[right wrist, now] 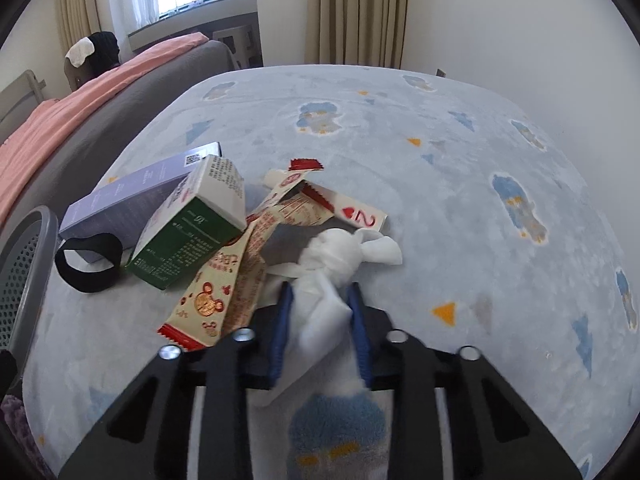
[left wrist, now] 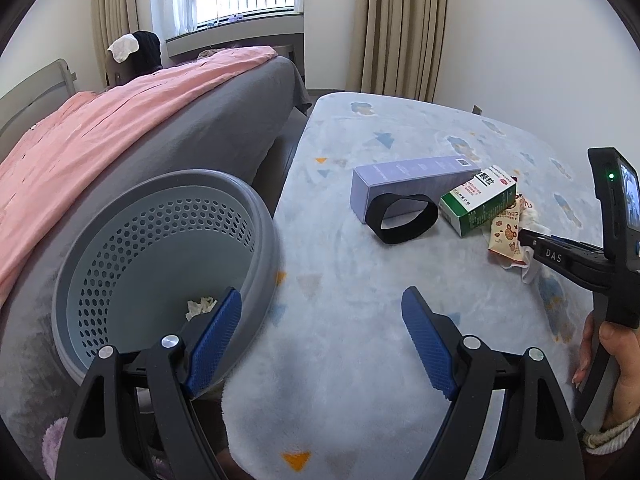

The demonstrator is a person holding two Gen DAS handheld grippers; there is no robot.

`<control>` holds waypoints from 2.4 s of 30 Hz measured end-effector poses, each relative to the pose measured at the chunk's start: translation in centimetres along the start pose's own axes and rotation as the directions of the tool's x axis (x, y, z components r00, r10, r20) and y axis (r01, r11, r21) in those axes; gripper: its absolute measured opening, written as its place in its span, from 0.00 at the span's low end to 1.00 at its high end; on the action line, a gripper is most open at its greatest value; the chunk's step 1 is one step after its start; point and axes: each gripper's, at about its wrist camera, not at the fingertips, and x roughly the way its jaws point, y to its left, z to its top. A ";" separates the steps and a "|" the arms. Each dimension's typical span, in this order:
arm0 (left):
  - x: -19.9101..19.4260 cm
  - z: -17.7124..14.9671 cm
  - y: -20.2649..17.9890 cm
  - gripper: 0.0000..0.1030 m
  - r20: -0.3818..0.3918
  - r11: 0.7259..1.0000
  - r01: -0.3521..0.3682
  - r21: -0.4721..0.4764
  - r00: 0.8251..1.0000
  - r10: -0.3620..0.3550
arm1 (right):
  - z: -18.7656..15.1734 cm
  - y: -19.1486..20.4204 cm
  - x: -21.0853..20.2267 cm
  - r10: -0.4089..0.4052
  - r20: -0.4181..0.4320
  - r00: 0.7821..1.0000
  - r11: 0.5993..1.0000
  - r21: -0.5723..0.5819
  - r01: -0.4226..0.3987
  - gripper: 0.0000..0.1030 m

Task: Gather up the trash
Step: 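Grasp the white tissue with the right tool while the left tool moves toward the snack wrapper, then grasp the cream-and-red snack bar wrapper with the left tool, then drop the snack wrapper from the left tool into the basket while the right tool drops the tissue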

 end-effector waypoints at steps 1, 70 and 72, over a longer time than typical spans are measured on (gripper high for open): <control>0.0 0.0 -0.1 0.76 0.002 1.000 0.001 0.004 1.000 -0.001 | -0.2 -0.1 -0.3 -0.001 0.008 1.000 1.000 -0.001 0.001 0.16; 2.6 1.9 -17.4 0.29 -0.107 0.931 0.255 0.260 0.966 -0.234 | -7.2 -12.6 -10.5 0.022 0.123 0.992 0.975 0.218 -0.048 0.13; 1.4 1.7 -15.8 0.29 -0.087 0.938 0.239 0.252 0.971 -0.224 | -7.0 -11.4 -11.0 0.035 0.127 0.991 0.978 0.199 -0.060 0.13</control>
